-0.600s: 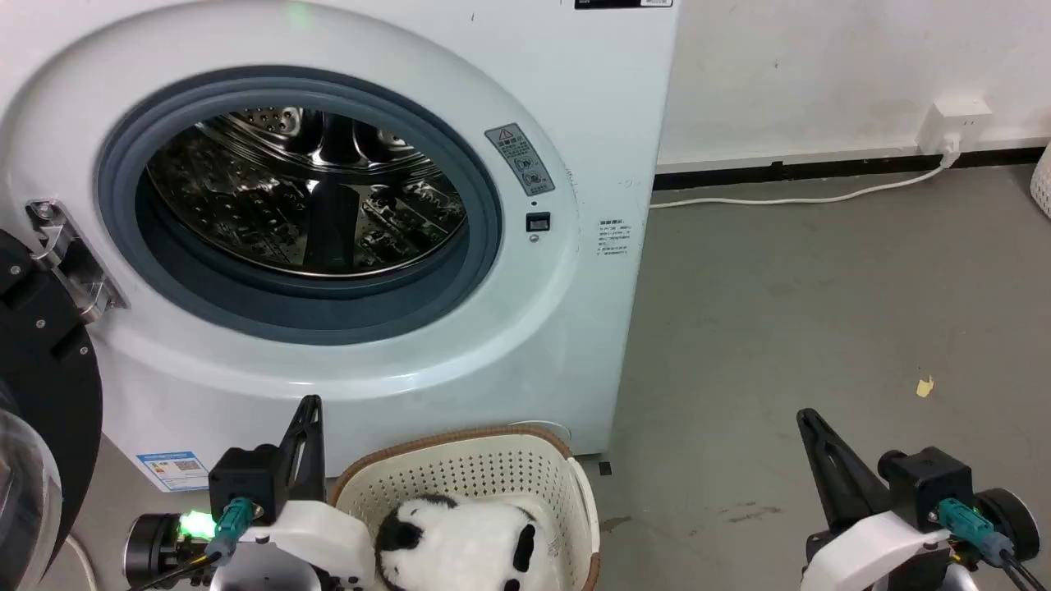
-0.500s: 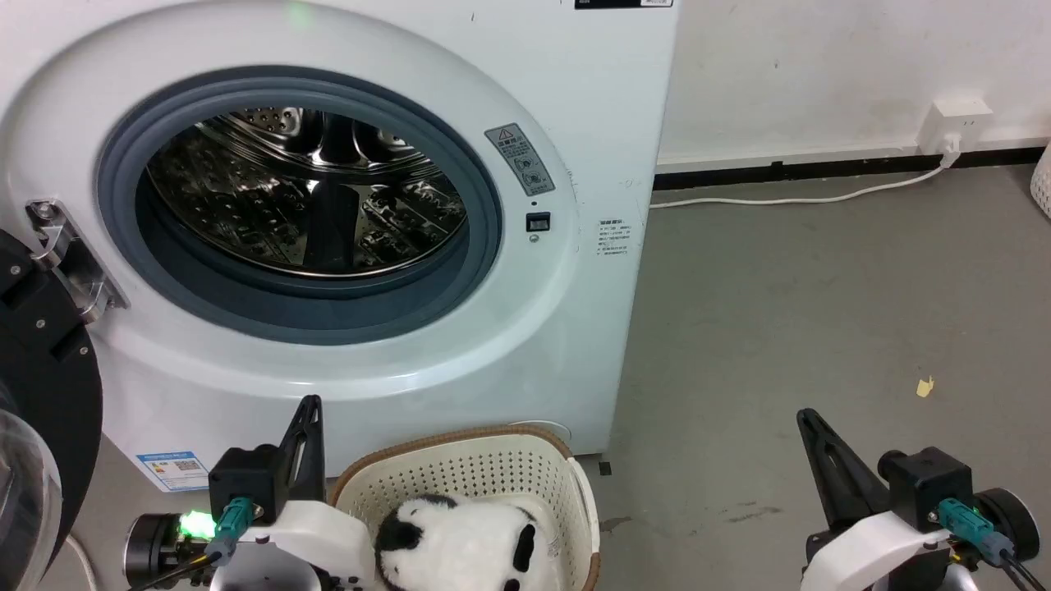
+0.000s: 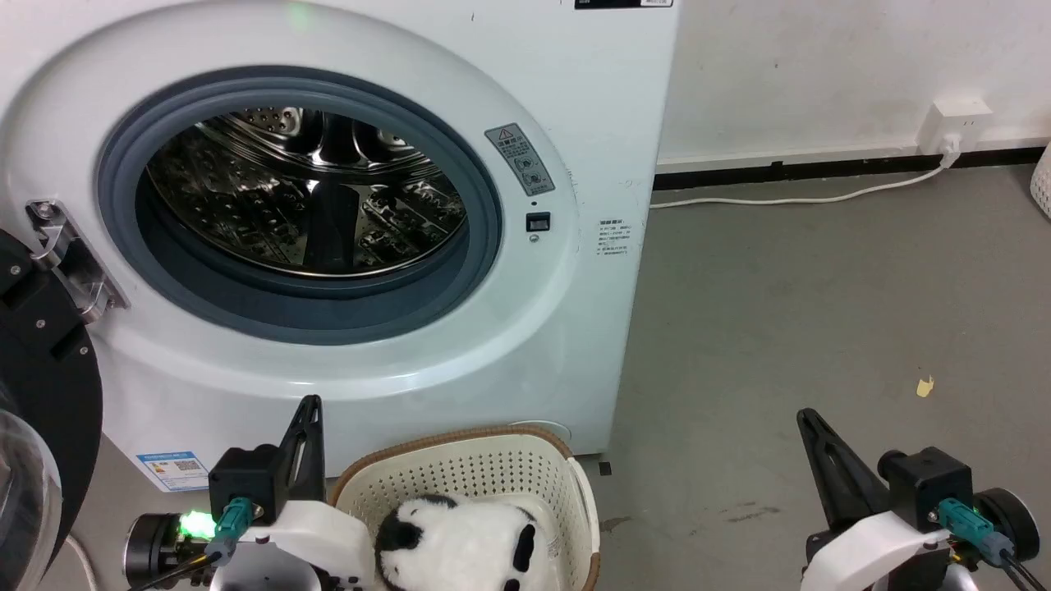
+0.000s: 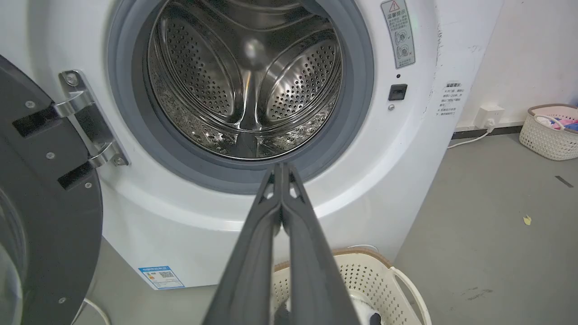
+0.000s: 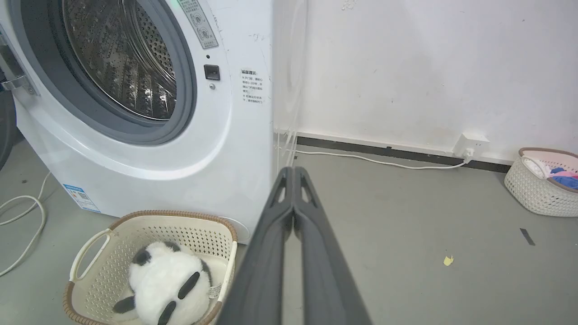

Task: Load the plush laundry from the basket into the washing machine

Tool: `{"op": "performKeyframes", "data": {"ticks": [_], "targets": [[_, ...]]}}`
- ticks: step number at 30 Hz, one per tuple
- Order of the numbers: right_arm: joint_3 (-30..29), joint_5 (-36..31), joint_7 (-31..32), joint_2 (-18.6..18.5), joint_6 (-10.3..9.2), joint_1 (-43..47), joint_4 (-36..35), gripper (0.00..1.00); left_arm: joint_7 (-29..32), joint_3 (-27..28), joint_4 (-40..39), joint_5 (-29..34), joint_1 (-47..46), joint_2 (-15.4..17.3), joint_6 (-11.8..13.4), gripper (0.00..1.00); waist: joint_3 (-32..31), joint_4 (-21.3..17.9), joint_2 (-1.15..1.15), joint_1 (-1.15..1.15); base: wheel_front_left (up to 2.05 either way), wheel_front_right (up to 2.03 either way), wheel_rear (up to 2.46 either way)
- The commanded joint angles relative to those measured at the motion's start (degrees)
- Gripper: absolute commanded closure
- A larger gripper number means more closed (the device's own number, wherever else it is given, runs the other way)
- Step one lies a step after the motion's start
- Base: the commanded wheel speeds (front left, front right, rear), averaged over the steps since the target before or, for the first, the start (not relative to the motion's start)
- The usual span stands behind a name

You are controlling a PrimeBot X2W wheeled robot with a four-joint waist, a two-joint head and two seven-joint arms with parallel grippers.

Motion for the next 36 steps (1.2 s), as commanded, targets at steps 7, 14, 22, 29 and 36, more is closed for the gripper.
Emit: {"op": "performKeyframes", "data": {"ticks": [7, 14, 22, 29, 36], "targets": [[-0.03, -0.29, 0.07, 0.11, -0.05, -0.67, -0.24, 1.00, 0.02, 0.12, -0.25, 0.09, 0.87, 0.01, -0.32, 1.00, 0.00, 0.00, 0.00, 0.00, 0.00, 0.00, 0.00], [-0.03, -0.29, 0.07, 0.11, -0.05, -0.67, -0.24, 1.00, 0.02, 0.12, -0.25, 0.09, 0.87, 0.01, -0.32, 1.00, 0.00, 0.00, 0.00, 0.00, 0.00, 0.00, 0.00], [-0.03, -0.29, 0.07, 0.11, -0.05, -0.67, -0.24, 1.00, 0.02, 0.12, -0.25, 0.09, 0.87, 0.01, -0.32, 1.00, 0.00, 0.00, 0.00, 0.00, 0.00, 0.00, 0.00], [-0.03, -0.29, 0.07, 0.11, -0.05, -0.67, -0.24, 1.00, 0.02, 0.12, -0.25, 0.09, 0.87, 0.01, -0.32, 1.00, 0.00, 0.00, 0.00, 0.00, 0.00, 0.00, 0.00], [-0.03, -0.29, 0.07, 0.11, -0.05, -0.67, -0.24, 1.00, 0.02, 0.12, -0.25, 0.09, 0.87, 0.01, -0.32, 1.00, 0.00, 0.00, 0.00, 0.00, 0.00, 0.00, 0.00]]}}
